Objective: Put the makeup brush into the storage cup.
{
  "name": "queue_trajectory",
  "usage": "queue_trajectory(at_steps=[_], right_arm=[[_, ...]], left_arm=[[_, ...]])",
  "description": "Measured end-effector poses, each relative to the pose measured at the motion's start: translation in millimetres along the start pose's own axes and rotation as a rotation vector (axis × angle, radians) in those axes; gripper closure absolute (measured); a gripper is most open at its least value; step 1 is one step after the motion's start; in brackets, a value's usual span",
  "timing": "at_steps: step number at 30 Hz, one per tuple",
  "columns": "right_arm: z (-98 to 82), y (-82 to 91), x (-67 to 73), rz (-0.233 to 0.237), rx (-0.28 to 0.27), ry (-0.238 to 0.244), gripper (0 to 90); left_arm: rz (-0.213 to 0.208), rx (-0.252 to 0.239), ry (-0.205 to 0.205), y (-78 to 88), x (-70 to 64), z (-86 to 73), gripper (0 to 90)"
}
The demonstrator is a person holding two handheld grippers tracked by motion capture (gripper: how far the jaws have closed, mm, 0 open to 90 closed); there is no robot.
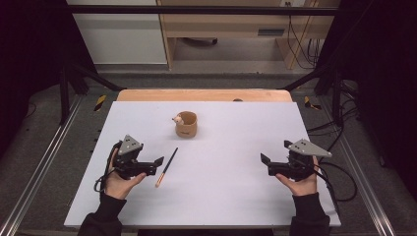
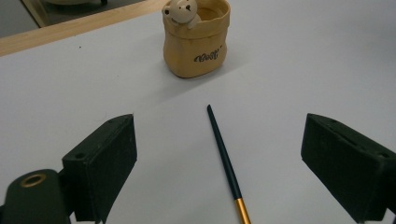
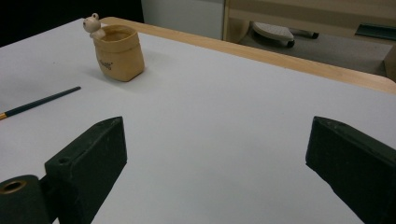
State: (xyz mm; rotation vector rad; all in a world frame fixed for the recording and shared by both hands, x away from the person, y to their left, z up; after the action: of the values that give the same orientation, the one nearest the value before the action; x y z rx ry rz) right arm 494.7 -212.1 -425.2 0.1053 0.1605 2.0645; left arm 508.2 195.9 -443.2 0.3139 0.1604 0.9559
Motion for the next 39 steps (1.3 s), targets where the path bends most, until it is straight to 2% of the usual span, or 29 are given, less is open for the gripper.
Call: queue_trajectory(at_steps=[4, 7, 19, 21, 30, 31, 36, 39], right_arm=[[0.0, 0.2, 0.1, 0.001, 0.0, 0.001, 5.4], [-0.1, 0.4, 0.3, 0.002, 0.002, 0.0, 5.4], [-0.1, 0.2, 0.8, 0.004, 0.002, -0.005, 5.5], [-0.3, 0.2, 0.8, 0.006, 0.004, -0.003, 5.5], [-1.3, -0.6, 1.5, 0.008, 0.009, -0.002, 5.5], [-1.4, -0.7, 1.8, 0.009, 0.009, -0.004, 5.5], [-1.9, -1.2, 2.6, 0.013, 0.012, -0.007, 5.5], [-2.2, -1.4, 2.4, 0.014, 0.014, -0.004, 5.5]], left_arm=[[-0.002, 0.015, -0.003, -4.3, -0.6, 0.3, 10.7], [-0.006, 0.045, -0.016, -9.6, -1.7, 0.0, 11.8], [-0.01, 0.084, -0.031, -21.4, -5.1, -1.0, 15.4], [-0.007, 0.113, -0.045, -24.9, -4.9, -4.3, 16.2], [-0.006, 0.169, -0.056, -34.3, -5.6, -12.6, 20.4], [-0.011, 0.19, -0.067, -35.9, -5.8, -14.6, 21.0], [-0.012, 0.227, -0.085, -40.6, -8.5, -19.9, 24.5], [-0.013, 0.24, -0.082, -42.8, -10.3, -22.2, 27.3]])
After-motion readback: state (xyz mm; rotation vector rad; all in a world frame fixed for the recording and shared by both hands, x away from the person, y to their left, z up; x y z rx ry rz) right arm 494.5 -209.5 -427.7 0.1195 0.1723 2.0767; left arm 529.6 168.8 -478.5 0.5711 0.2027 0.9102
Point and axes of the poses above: each handheld gripper's, and its own axes: y roughly backward along the jaws, z roughly out of its top, x roughly to its left, the point moved 7 cm from there along -y, roughly forward along the jaws, and after that the axes turned 15 degrees about -x, right-handed, at the moved point
